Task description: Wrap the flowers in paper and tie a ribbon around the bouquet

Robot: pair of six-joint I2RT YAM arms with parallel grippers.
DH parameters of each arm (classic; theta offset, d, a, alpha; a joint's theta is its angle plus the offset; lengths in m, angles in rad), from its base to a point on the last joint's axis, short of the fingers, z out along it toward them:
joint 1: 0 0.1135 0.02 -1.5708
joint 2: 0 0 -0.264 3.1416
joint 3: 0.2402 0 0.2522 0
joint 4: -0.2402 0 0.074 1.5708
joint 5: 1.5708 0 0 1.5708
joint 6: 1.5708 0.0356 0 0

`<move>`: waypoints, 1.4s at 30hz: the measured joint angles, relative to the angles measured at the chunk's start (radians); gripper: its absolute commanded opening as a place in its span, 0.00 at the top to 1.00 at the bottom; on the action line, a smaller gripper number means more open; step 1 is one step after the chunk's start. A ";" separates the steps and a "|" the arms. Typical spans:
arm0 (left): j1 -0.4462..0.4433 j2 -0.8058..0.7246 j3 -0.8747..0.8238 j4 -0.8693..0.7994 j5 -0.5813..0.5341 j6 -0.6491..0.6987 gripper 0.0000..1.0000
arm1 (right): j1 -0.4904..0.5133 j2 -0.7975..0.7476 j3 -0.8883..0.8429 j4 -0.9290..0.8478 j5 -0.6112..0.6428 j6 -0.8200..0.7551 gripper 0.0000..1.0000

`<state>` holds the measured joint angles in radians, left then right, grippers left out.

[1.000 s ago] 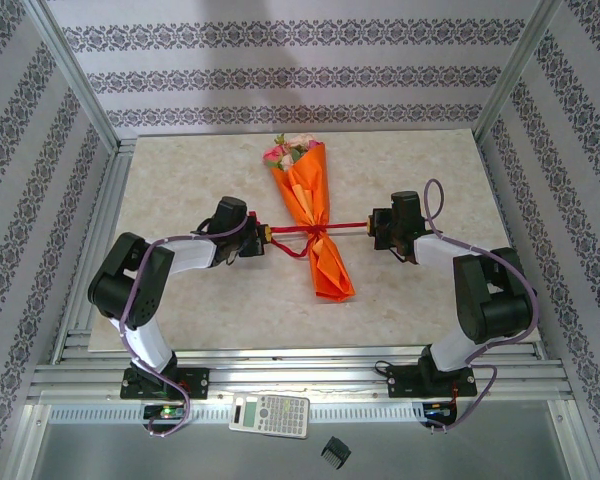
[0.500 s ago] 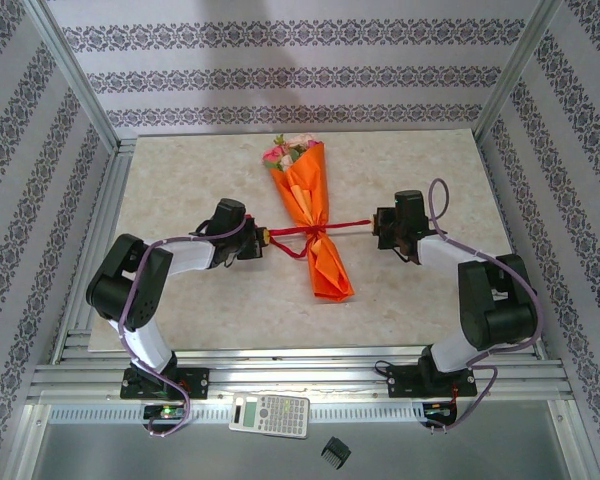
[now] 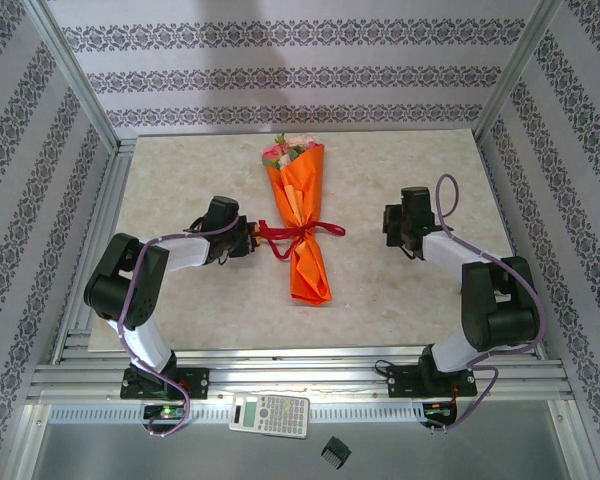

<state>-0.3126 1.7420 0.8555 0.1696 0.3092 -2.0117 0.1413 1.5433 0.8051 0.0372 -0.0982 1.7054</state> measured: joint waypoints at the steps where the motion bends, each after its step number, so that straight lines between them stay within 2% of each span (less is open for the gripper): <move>1: 0.000 -0.006 0.013 -0.020 -0.002 0.011 0.56 | 0.023 0.000 0.012 -0.009 -0.008 0.004 0.66; 3: 0.000 -0.032 0.041 -0.081 -0.006 0.042 0.46 | 0.063 0.002 0.033 -0.031 -0.028 0.012 0.57; 5: 0.002 -0.071 0.081 -0.146 -0.007 0.086 0.42 | 0.098 0.006 0.057 -0.060 -0.048 0.015 0.51; 9: 0.023 -0.139 0.200 -0.250 -0.002 0.208 0.46 | 0.153 0.012 0.101 -0.121 -0.085 0.006 0.47; 14: 0.080 -0.172 0.291 -0.363 0.022 0.401 0.51 | 0.155 0.011 0.110 -0.208 -0.108 -0.082 0.43; 15: 0.091 -0.171 0.303 -0.396 0.034 0.452 0.46 | 0.147 0.011 0.120 -0.245 -0.111 -0.126 0.40; 16: 0.098 -0.171 0.314 -0.432 0.044 0.501 0.37 | 0.137 0.011 0.136 -0.288 -0.111 -0.176 0.37; 17: 0.102 -0.171 0.323 -0.465 0.053 0.550 0.12 | 0.126 0.008 0.155 -0.327 -0.105 -0.225 0.33; 18: 0.105 -0.171 0.338 -0.510 0.057 0.608 0.00 | 0.112 -0.001 0.180 -0.370 -0.097 -0.284 0.08; 19: 0.105 -0.172 0.353 -0.552 0.057 0.664 0.00 | 0.098 -0.016 0.203 -0.410 -0.085 -0.348 0.02; 23: 0.111 -0.241 0.357 -0.666 0.049 0.851 0.00 | 0.032 -0.162 0.243 -0.503 -0.050 -0.594 0.02; 27: 0.149 -0.430 0.282 -0.717 0.017 0.981 0.00 | -0.037 -0.409 0.211 -0.543 0.024 -0.806 0.02; 30: 0.171 -0.575 0.219 -0.763 -0.056 1.046 0.00 | -0.043 -0.605 0.146 -0.572 0.128 -0.926 0.02; 35: 0.171 -0.741 0.135 -0.896 -0.336 1.136 0.00 | -0.042 -0.820 -0.051 -0.577 0.333 -1.102 0.02; 39: 0.171 -0.870 -0.022 -0.900 -0.554 1.322 0.00 | -0.040 -0.931 -0.299 -0.494 0.435 -1.287 0.02; 42: 0.171 -0.970 -0.192 -0.812 -0.668 1.508 0.01 | -0.039 -0.939 -0.413 -0.397 0.459 -1.389 0.02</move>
<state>-0.1417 0.7719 0.6640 -0.6422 -0.3584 -0.5041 0.1028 0.6041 0.3920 -0.3595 0.3611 0.3161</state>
